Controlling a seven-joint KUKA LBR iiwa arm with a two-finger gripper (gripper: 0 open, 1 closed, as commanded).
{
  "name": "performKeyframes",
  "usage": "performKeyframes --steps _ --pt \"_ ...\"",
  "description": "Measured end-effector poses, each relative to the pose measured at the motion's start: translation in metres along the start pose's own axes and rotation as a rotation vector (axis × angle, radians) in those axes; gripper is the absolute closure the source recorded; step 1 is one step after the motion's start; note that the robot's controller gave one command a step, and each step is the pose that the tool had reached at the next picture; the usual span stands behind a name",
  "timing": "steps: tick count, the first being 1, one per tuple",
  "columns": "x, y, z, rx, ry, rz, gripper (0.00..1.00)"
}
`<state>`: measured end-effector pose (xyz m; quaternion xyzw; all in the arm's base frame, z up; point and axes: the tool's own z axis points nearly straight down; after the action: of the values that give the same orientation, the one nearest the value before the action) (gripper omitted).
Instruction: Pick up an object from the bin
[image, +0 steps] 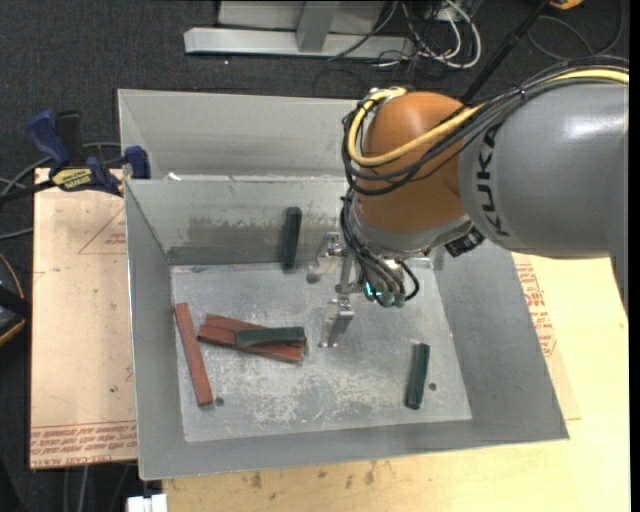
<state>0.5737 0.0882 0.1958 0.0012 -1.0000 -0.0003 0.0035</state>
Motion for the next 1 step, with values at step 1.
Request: performKeyframes --steps 1 --pt "-0.0008 -0.0002 -0.0029 0.0 -0.005 0.001 0.0"
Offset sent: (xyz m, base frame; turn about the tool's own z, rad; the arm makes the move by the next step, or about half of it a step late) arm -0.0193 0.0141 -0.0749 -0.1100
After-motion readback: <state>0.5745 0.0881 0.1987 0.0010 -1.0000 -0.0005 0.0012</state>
